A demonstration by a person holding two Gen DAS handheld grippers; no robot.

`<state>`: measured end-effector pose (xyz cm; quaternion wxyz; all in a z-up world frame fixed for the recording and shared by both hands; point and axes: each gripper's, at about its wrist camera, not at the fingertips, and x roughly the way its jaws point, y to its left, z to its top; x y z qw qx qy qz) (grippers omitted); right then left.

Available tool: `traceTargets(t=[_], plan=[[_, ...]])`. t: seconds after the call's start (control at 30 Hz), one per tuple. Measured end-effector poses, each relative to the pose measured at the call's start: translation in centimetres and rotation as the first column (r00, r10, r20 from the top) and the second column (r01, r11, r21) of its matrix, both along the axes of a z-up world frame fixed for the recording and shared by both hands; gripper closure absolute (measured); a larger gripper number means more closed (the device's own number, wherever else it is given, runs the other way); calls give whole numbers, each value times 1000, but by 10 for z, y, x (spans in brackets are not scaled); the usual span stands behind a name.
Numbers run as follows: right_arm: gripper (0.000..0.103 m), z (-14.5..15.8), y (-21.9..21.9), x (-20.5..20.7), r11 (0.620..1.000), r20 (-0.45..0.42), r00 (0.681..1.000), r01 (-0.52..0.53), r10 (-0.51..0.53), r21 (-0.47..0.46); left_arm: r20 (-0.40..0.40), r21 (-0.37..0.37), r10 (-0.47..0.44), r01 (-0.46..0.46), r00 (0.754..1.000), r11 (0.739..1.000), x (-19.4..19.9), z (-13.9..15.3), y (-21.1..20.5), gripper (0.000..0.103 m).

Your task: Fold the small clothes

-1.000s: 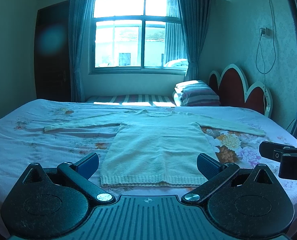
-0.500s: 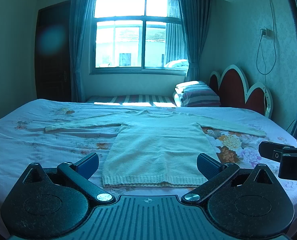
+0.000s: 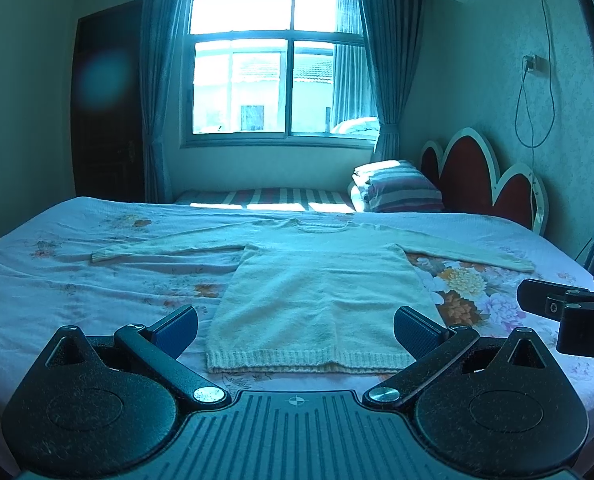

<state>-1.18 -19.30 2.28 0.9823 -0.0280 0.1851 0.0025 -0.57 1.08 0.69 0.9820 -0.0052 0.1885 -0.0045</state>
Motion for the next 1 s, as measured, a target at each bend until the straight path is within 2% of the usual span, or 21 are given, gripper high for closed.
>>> traceTargets(t=[0.8,1.0], plan=[[0,-1,-2,1,1000,-2,1000,1,-1,9,-2,9,9,-9,1000,1000,1,-1,-3,0],[0,-4,-2,5,1000,-7,1000,4,-4,18,-13,9,9,-9,1000,1000,12,-3,1,0]])
